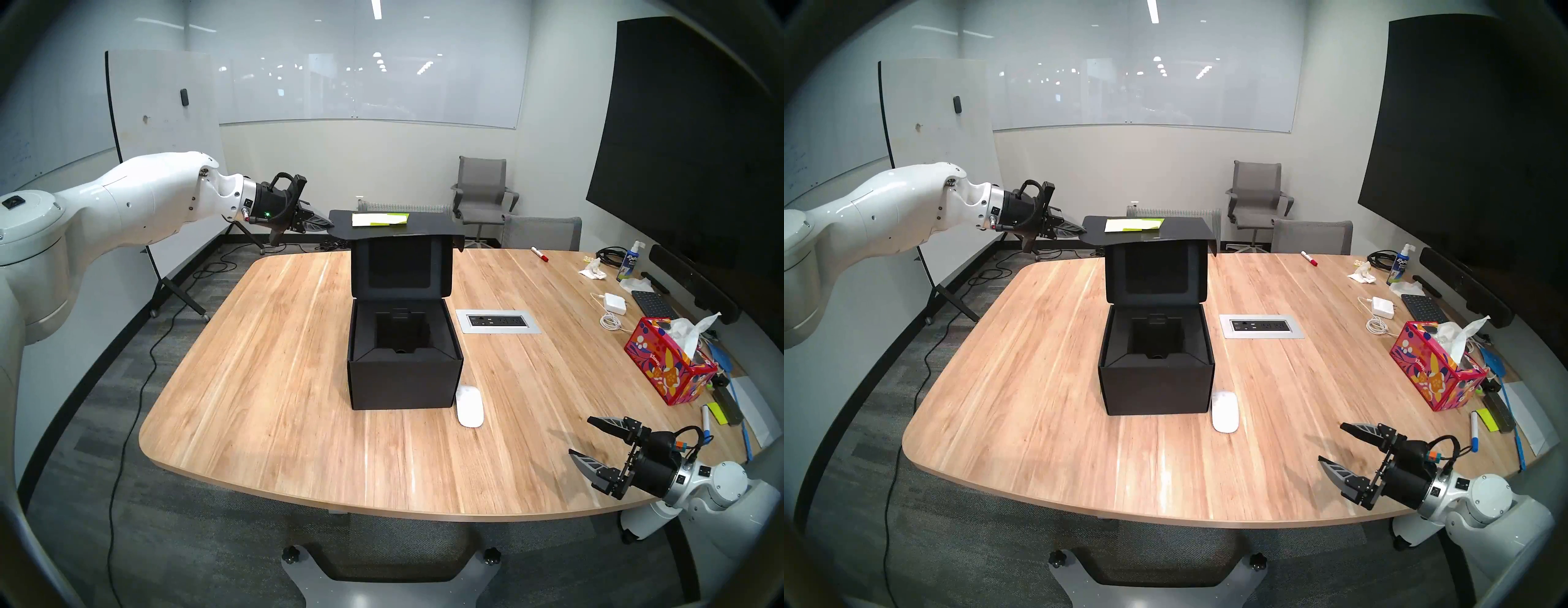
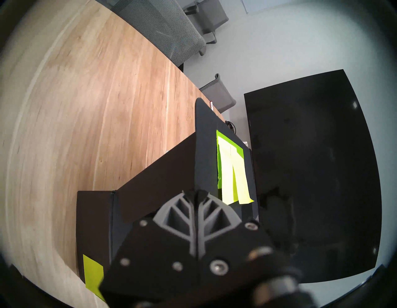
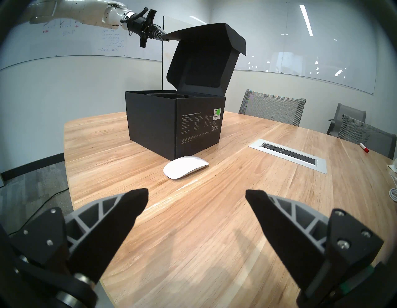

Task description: Open the box and place the mouse inside

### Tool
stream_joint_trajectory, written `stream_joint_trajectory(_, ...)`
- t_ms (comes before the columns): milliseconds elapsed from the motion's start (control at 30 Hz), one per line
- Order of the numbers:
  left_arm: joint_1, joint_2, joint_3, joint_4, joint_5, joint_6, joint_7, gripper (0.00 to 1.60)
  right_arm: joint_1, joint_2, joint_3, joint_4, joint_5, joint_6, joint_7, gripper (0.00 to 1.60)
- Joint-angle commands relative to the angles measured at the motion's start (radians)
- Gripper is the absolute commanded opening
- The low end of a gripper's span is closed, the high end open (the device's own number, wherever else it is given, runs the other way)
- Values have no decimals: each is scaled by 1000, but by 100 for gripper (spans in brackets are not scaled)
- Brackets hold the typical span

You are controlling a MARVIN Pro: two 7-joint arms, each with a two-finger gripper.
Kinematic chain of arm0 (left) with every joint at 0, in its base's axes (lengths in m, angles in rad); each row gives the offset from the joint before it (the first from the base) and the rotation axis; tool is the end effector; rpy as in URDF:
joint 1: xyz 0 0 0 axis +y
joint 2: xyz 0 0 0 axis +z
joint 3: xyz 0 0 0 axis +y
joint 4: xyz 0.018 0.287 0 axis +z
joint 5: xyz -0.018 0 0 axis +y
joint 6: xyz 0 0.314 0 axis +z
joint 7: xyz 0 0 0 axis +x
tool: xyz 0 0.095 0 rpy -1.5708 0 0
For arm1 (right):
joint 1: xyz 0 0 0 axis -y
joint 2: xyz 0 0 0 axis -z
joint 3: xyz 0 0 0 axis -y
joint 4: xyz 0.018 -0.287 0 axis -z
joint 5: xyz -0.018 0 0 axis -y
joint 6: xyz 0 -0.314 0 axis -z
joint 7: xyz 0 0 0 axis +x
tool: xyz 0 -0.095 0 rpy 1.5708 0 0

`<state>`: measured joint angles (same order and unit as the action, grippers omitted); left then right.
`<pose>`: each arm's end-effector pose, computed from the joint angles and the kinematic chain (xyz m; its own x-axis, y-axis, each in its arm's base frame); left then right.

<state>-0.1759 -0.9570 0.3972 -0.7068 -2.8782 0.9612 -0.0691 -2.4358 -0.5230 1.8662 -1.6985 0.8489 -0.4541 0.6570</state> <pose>0.6031 0.0815 -0.0244 0.8656 0.4343 0.2494 0.0023 -0.5015 0.8652 0.2385 -0.2161 -0.2928 0.0858 0.2138 0.9731 0.6748 -0.7310 0.1011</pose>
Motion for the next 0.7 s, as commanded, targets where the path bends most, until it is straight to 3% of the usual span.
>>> stream_joint_trajectory(0, 15, -20, -69, 3, -2, -1, 50, 68, 1, 0, 4, -2, 2, -1, 0, 160)
stream_joint_trajectory(67, 21, -18, -86, 3, -2, -1, 69, 147, 1, 0, 4, -2, 2, -1, 0, 160)
stream_joint_trajectory(100, 23, -18, -92, 3, -2, -1, 75, 160, 1, 0, 4, -2, 2, -1, 0, 160)
stream_joint_trajectory(667, 62, 25, -207, -15, -2, -1, 168, 160, 1, 0, 4, -2, 2, -1, 0, 160)
